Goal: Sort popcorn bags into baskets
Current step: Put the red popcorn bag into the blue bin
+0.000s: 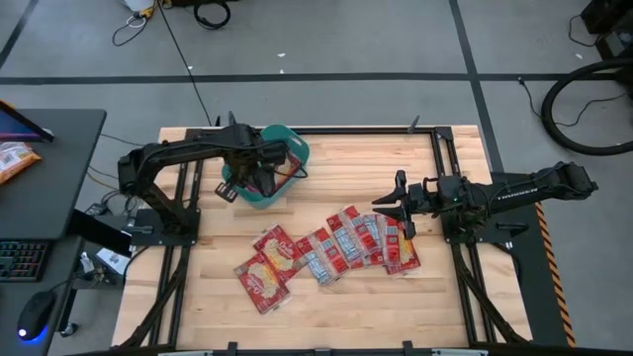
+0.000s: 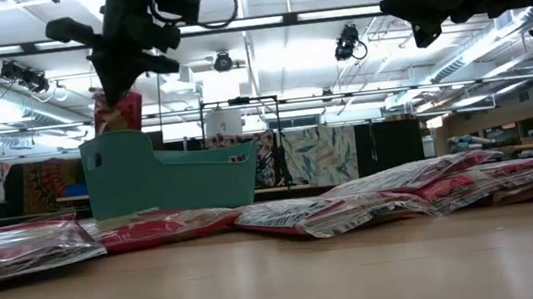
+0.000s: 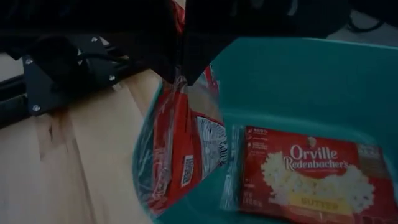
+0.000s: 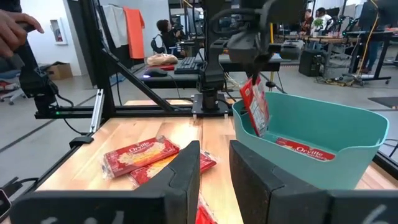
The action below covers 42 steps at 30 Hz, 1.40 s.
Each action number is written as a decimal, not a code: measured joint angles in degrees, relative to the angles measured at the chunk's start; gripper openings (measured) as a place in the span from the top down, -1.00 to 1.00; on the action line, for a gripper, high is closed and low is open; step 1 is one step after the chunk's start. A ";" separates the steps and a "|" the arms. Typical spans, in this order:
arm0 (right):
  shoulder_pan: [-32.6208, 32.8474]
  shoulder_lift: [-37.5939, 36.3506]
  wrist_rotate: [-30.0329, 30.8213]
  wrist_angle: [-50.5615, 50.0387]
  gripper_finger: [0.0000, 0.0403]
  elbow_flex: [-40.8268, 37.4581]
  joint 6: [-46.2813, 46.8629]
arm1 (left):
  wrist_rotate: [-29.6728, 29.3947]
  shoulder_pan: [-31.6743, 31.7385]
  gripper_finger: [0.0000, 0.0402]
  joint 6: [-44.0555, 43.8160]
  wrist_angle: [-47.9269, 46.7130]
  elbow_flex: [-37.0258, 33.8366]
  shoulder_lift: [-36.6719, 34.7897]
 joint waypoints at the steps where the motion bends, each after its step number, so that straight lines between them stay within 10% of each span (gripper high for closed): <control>1: 0.00 0.00 0.00 0.04 0.55 0.00 0.00 | 0.07 0.47 0.92 -0.04 0.48 0.00 0.42; 11: 0.00 0.00 0.00 0.02 0.55 0.00 0.00 | -0.49 2.92 0.50 -0.07 5.17 0.00 4.20; 22: 0.00 0.00 0.00 -0.02 0.55 0.00 0.00 | -24.70 1.97 0.11 -4.59 19.54 0.56 3.78; 31: 0.00 0.00 0.00 -0.22 0.55 0.00 0.00 | 12.37 -3.55 0.13 -26.24 26.98 2.01 2.58; 42: 0.00 0.00 0.00 -0.19 0.55 0.00 0.26 | 13.44 -18.74 0.14 -45.04 28.01 1.96 8.41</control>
